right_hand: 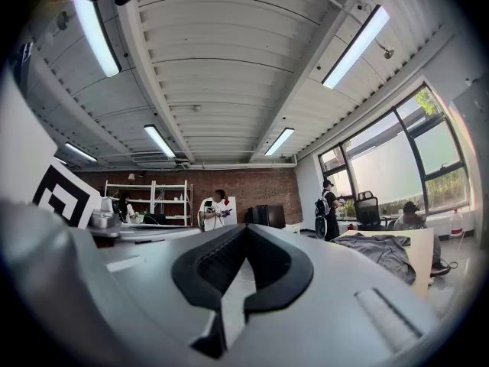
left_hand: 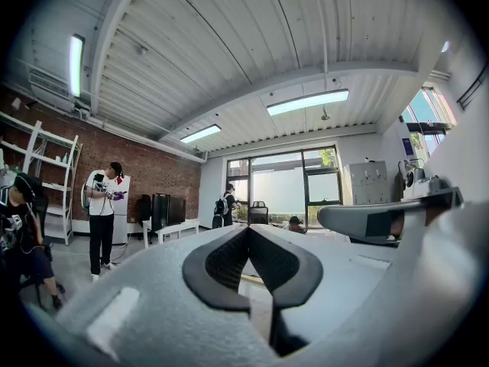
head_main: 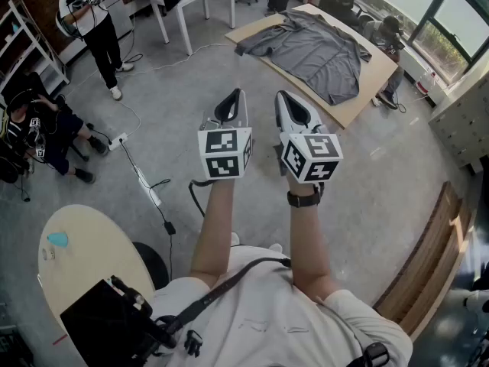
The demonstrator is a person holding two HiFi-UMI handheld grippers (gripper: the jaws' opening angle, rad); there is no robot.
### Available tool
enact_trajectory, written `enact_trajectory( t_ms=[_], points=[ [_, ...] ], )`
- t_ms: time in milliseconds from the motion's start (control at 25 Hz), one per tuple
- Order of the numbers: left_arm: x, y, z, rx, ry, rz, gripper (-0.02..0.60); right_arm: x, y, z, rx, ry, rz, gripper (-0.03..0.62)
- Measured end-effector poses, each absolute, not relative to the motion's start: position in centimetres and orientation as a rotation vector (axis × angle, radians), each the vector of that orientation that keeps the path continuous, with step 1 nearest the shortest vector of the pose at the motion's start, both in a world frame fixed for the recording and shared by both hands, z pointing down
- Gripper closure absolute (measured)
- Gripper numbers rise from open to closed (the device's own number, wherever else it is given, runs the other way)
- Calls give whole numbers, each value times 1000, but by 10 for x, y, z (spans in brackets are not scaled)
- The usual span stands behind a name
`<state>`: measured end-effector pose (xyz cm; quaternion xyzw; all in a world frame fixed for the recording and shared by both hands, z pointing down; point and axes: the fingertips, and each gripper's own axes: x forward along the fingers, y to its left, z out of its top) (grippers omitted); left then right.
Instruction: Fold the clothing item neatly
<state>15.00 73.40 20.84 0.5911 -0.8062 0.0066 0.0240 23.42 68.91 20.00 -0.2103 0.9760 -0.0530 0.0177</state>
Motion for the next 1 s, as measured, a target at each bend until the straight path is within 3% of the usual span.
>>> enact_trajectory(
  t_ms=[1000],
  points=[
    [128,740,215,1870,-2442,24,581,206,704,216,-665,3064,-220,591]
  ],
)
